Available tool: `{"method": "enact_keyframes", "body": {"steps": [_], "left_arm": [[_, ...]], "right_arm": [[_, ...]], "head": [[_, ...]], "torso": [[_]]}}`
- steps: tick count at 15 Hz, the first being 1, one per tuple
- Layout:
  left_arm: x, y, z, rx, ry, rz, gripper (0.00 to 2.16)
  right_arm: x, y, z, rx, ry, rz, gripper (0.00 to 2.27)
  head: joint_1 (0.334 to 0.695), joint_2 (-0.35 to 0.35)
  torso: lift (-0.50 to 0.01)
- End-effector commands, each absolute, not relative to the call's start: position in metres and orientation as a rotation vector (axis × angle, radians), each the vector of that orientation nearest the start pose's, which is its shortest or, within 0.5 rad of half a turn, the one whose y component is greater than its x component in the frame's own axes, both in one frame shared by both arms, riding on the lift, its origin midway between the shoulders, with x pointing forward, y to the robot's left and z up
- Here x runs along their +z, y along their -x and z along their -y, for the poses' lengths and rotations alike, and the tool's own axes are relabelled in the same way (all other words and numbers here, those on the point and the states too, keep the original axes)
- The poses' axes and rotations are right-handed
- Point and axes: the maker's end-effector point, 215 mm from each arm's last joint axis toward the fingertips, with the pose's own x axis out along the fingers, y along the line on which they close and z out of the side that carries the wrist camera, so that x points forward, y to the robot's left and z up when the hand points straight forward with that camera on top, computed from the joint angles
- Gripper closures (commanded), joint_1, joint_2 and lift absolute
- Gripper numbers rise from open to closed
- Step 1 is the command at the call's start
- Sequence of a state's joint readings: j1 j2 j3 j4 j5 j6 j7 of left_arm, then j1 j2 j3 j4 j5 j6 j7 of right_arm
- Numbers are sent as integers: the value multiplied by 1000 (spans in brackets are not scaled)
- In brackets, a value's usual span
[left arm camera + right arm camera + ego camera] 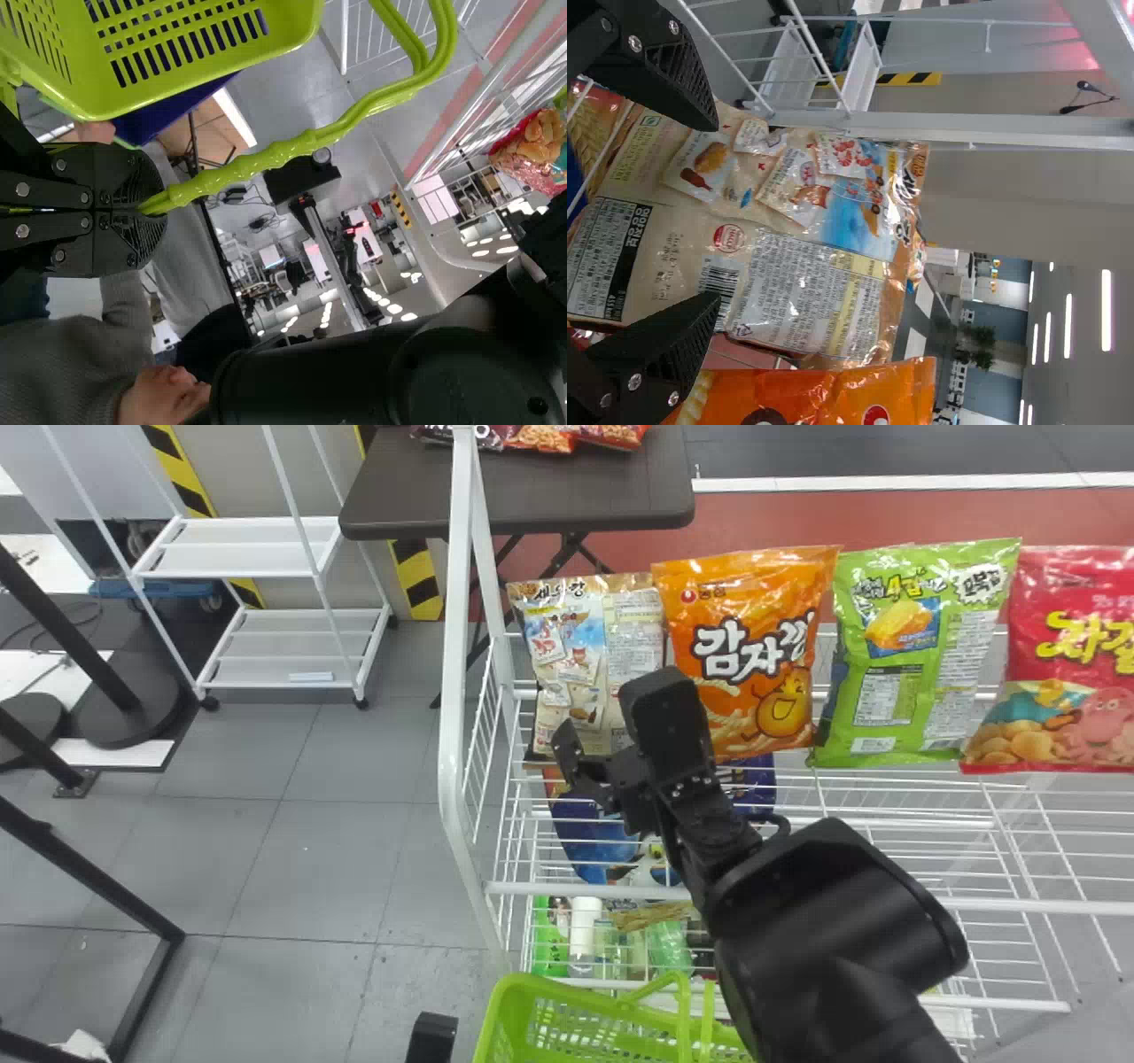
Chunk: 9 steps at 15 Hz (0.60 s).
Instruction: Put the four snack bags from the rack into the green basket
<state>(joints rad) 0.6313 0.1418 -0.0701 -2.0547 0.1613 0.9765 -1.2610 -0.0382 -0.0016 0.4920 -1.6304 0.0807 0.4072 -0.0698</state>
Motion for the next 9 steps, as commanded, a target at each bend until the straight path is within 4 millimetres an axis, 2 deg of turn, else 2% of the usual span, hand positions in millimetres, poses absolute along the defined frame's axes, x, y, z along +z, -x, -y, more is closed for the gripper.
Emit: {"method": "enact_keyframes", "body": {"steps": [1,2,3,5,9], "left_arm": [[-466,-139,-17,-1264,737,-985,1841],[-465,-141,-17,-1265,739,-980,1841],[-466,-141,-17,-1264,738,-978,1841],[-466,-142,-18,-1262,741,-975,1841],[-466,-142,-18,-1262,742,-972,1841]], "right_arm": [[-427,-540,-21,404,212,-359,910],[-428,-537,-24,410,216,-363,1588],[-426,-535,-28,425,210,-357,2007],[-421,-530,-39,472,196,-342,2165],[-395,-512,-51,495,160,-275,2196]], "head": [[695,71],[695,69],[695,67],[695,76],[695,111]], "torso": [[-7],[-7],[-7],[-7],[-7]]}}
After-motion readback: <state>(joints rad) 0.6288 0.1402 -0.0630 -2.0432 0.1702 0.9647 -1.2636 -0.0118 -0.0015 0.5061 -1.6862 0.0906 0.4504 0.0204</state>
